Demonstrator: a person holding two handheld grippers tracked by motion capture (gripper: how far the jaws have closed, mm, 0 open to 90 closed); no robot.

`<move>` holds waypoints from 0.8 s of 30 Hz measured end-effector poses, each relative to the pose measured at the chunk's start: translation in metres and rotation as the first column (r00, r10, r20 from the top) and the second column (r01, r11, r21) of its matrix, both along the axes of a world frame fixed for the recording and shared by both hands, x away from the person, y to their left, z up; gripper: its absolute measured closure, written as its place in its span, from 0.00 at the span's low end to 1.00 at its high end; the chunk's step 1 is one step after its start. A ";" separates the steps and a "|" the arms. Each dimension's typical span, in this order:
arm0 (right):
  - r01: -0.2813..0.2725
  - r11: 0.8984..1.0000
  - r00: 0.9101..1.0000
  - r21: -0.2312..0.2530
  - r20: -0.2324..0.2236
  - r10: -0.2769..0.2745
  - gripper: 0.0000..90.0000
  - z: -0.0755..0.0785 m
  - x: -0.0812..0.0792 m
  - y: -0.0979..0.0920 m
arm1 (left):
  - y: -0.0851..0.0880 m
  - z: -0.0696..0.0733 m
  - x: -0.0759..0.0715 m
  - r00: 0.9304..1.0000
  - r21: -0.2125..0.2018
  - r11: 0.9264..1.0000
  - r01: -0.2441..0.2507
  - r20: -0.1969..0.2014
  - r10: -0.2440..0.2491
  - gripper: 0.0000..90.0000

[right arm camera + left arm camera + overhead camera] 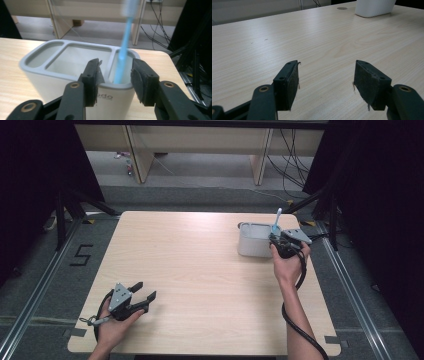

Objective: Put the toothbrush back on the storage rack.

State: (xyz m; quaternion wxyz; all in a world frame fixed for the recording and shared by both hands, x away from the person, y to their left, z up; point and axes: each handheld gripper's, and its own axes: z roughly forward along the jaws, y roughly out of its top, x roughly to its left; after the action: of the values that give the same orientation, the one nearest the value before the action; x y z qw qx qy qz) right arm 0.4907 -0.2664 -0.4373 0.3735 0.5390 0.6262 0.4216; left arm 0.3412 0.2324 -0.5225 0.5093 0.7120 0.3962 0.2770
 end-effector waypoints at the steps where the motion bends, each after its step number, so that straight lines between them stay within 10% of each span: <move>1: 0.007 1.000 1.000 0.012 -0.007 -0.007 0.63 0.001 -0.003 0.001 | 0.000 0.000 0.000 1.000 -0.006 1.000 0.000 0.003 0.000 0.40; 24: -0.049 0.998 0.998 0.027 -0.030 0.050 0.61 -0.002 -0.049 0.003 | 0.001 0.000 0.000 1.000 -0.009 1.000 -0.007 0.000 0.007 0.40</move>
State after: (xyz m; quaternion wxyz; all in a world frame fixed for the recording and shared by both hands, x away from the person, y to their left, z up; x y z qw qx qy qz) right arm 0.4418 -0.2637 -0.4397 0.3461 0.5345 0.6394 0.4309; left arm 0.3407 0.2334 -0.5224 0.5114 0.7083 0.4001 0.2770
